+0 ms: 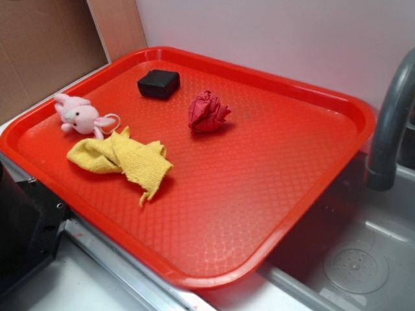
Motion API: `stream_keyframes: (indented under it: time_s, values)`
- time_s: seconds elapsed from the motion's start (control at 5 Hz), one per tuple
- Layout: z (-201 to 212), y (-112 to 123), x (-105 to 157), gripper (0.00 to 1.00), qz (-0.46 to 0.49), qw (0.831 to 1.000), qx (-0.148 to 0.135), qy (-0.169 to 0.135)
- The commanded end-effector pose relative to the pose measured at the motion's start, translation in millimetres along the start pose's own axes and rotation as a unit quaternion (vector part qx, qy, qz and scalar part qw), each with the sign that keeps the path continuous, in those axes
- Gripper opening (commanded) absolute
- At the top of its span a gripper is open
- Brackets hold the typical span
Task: Grab the black box.
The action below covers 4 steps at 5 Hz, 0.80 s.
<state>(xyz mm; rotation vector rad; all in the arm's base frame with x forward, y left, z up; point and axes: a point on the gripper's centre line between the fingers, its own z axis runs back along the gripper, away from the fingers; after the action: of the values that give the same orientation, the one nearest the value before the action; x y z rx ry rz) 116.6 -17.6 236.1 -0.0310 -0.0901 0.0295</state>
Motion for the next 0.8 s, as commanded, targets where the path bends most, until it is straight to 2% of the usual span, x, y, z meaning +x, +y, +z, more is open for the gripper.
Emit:
stream_keyframes:
  time_s: [0.0, 0.2, 0.4, 0.6]
  values:
    - [0.0, 0.0, 0.0, 1.0, 0.0, 1.0, 0.0, 0.0]
    - [-12.1, 4.6, 21.0, 1.0, 0.003, 1.0, 0.008, -0.014]
    - [-27.7, 15.5, 46.3, 1.0, 0.025, 0.998, 0.033, -0.041]
    - [-46.4, 27.3, 72.7, 1.0, 0.036, 0.996, 0.037, -0.069]
